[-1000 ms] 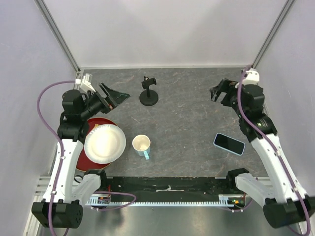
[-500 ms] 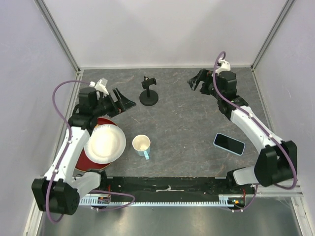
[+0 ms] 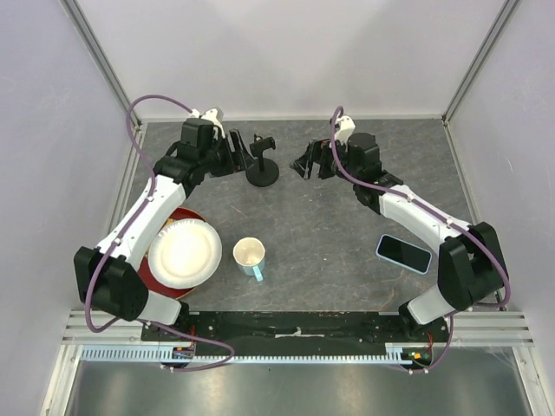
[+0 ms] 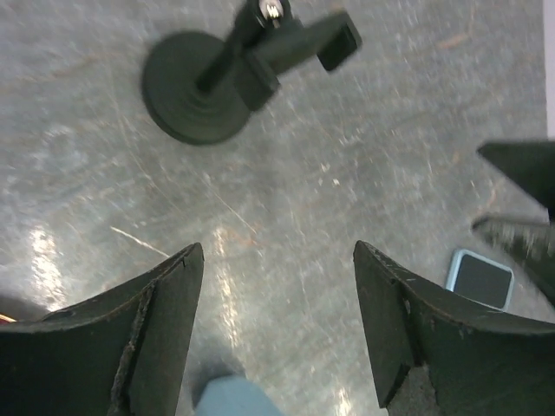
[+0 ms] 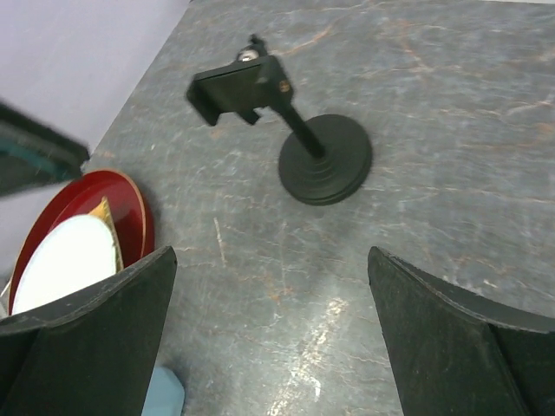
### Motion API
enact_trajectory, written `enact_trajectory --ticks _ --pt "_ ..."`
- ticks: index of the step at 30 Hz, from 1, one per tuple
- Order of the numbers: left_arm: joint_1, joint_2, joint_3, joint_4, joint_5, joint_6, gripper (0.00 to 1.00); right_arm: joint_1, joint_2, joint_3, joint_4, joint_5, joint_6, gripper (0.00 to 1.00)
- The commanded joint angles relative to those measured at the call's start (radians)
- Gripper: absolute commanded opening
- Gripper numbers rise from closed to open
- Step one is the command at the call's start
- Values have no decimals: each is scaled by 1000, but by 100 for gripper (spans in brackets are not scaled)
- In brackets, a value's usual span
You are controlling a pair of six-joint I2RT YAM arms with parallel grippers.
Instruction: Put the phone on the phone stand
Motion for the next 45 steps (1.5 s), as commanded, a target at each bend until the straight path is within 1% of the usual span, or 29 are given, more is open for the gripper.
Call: enact_trajectory --ticks 1,4,8,9,13,14,15,18,19,20,21,22,23,26,28,30,35,36,41,45 --pt "3 31 86 34 -137 41 75 31 9 5 97 -66 -72 98" --pt "3 100 132 55 -113 49 72 47 20 -6 149 -82 -67 98" --pt "7 201 196 68 -59 50 64 76 70 -7 249 -80 -55 98" --pt "13 231 205 74 -17 41 63 79 81 1 264 -82 -55 98" --pt "18 270 242 78 22 15 63 86 155 95 269 -45 -105 98" --pt "18 265 232 82 22 13 63 85 182 109 259 -27 -116 98" --pt "18 259 218 89 11 13 63 85 199 120 258 5 -139 96" --pt "21 207 141 117 13 12 64 85 257 160 243 15 -167 90" --pt "26 178 118 138 27 3 64 85 270 171 243 18 -179 89" --pt "30 164 86 150 52 -13 63 85 285 169 258 24 -182 83" --pt "44 152 74 161 98 -17 63 85 288 168 269 30 -185 81" --pt "47 140 64 169 111 -22 63 85 293 168 281 35 -188 79" --pt "55 117 46 177 123 -33 63 85 303 168 315 30 -190 74" --pt "69 88 14 204 178 -62 63 85 352 204 356 -16 -179 69" --pt "73 81 7 204 205 -66 63 85 386 267 355 -37 -168 68" --pt "79 77 -2 201 221 -74 63 87 429 297 354 -31 -133 68" --pt "79 84 -25 220 290 -123 62 106 471 271 465 -24 -141 66" --pt "79 81 -28 236 325 -132 62 108 480 277 464 -13 -151 66" --pt "82 40 -46 263 372 -174 63 106 524 344 380 23 -216 67" --pt "102 -9 -66 290 390 -188 63 106 546 335 416 -10 -224 67"
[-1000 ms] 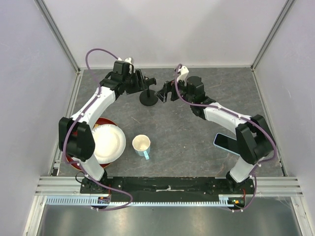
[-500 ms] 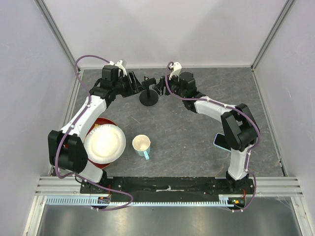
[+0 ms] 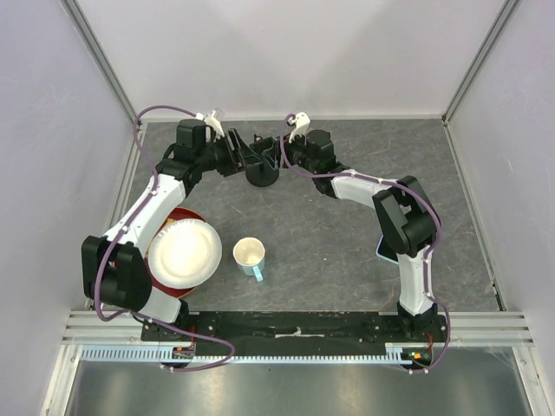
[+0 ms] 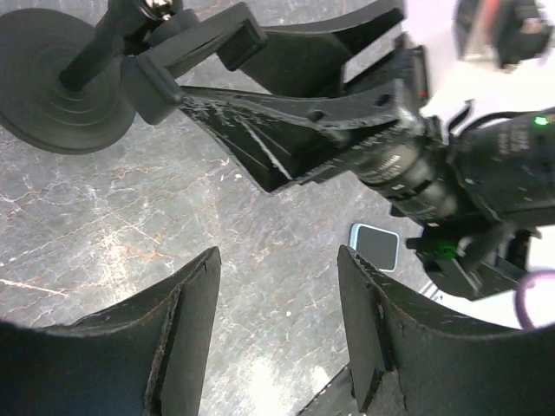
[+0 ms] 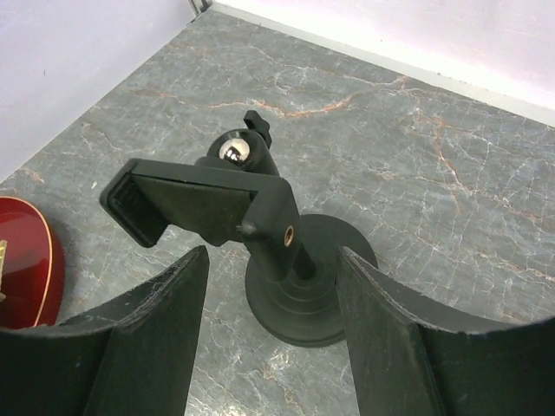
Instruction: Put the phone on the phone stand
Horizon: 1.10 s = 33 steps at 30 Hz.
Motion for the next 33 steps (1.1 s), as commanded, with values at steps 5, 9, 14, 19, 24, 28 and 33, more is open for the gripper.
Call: enact_trajectory --ticks 5,9,14,19,24,28,33 --pt "29 -105 -32 93 58 -60 63 -7 -18 -8 124 -84 -40 66" --pt "30 -95 -44 110 84 -80 63 -13 -36 -33 147 -92 -37 70" --pt "30 -98 -55 125 86 -87 63 -19 -27 -22 165 -118 -20 73" --pt "30 -95 -60 130 83 -87 63 -27 -17 -22 231 -146 12 67" --pt "30 -90 -61 131 86 -89 62 -28 20 18 243 -195 40 56" --pt "30 -89 -61 131 84 -89 62 -30 23 27 216 -195 31 39" --pt "30 -78 -63 130 77 -81 62 -30 8 13 211 -192 29 28"
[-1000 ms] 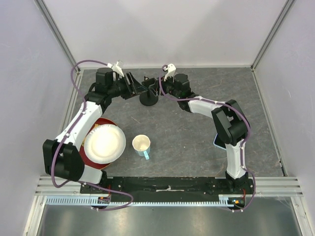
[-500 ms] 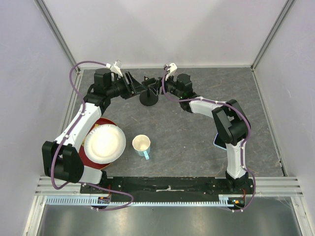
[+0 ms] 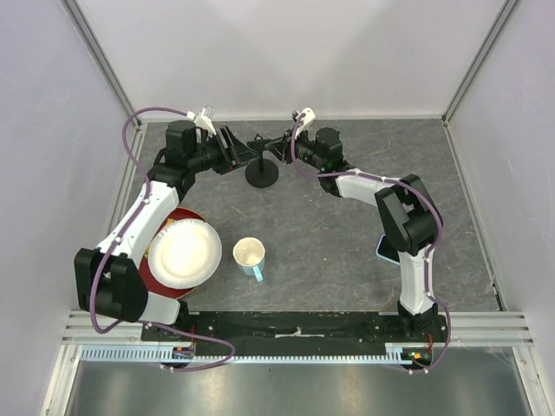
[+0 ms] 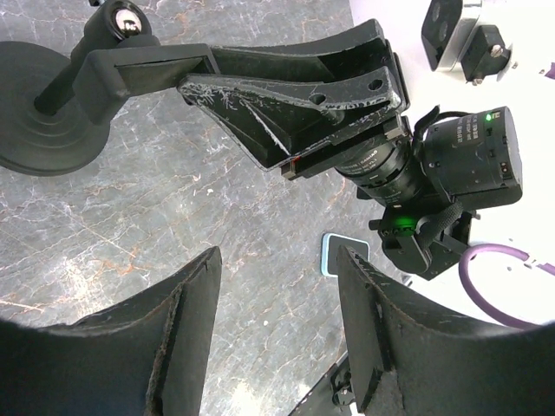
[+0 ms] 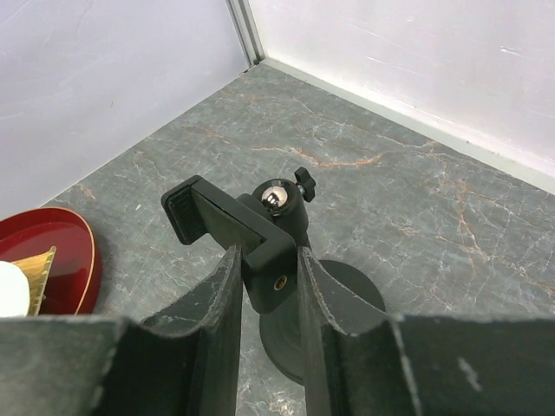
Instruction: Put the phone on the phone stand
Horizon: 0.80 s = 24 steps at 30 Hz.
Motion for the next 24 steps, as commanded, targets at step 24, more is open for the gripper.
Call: enact_trajectory --ticks 24 --pt "1 -8 -10 36 24 -20 61 24 -478 -378 -83 258 -13 0"
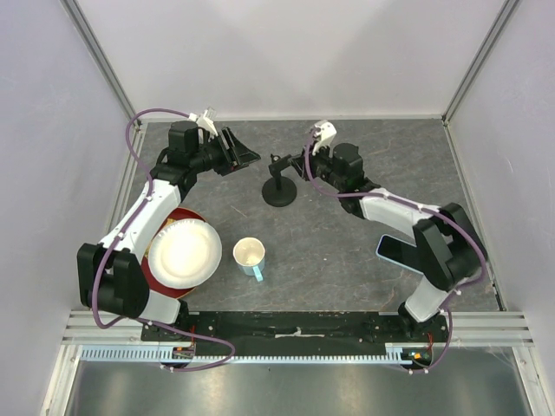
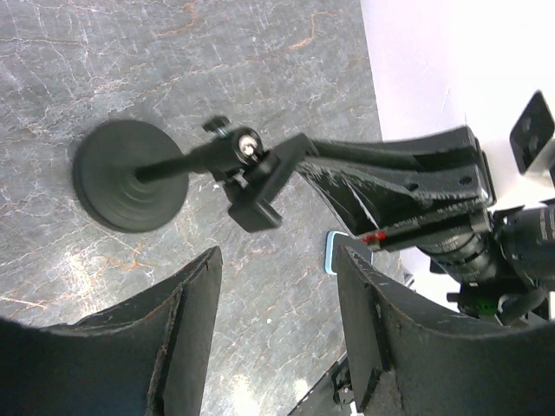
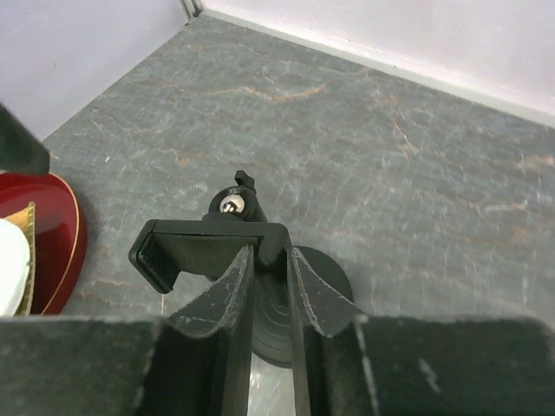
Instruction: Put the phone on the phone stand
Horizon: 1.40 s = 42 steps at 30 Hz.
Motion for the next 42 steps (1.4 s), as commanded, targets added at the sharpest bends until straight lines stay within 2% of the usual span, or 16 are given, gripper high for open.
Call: enact_trajectory --ticks 1,4,7,12,18,19,20,22,23,25,26,29,35,38,39,42 --pt "2 -37 -7 35 26 -22 61 17 -155 -102 89 126 83 0" --pt "1 -41 -9 39 30 -23 61 65 -218 -118 5 226 94 0" --pt "2 -47 -10 41 32 -25 61 125 -279 -103 -111 390 115 0" --pt "7 -47 -10 43 33 -23 61 217 -399 -230 -162 607 219 0" --pt "27 -26 -7 46 44 -22 61 272 -463 -270 -268 698 287 0" --pt "32 -17 -4 46 49 -22 61 274 -468 -252 -295 714 302 5" --pt "36 -11 -4 44 53 -25 61 272 -468 -241 -363 721 312 23" --pt "48 -3 -4 50 69 -29 61 272 -473 -227 -421 729 336 40" --pt "53 2 -4 53 73 -36 61 274 -479 -231 -456 726 342 54" --pt "62 3 -7 59 82 -40 61 272 -514 -253 -487 726 356 68" --pt "65 0 -7 61 84 -40 61 272 -528 -261 -516 728 359 81" --pt "81 -3 -10 64 82 -43 61 274 -609 -284 -596 749 356 98" --pt "114 2 -28 110 125 -86 61 272 -772 -310 -789 856 382 98" --pt "122 0 -35 122 138 -97 61 271 -807 -314 -926 1005 501 98" --pt "125 2 -35 127 145 -100 61 269 -810 -314 -963 1067 591 98" --pt "130 3 -44 150 165 -118 61 248 -813 -308 -1092 1109 782 98"
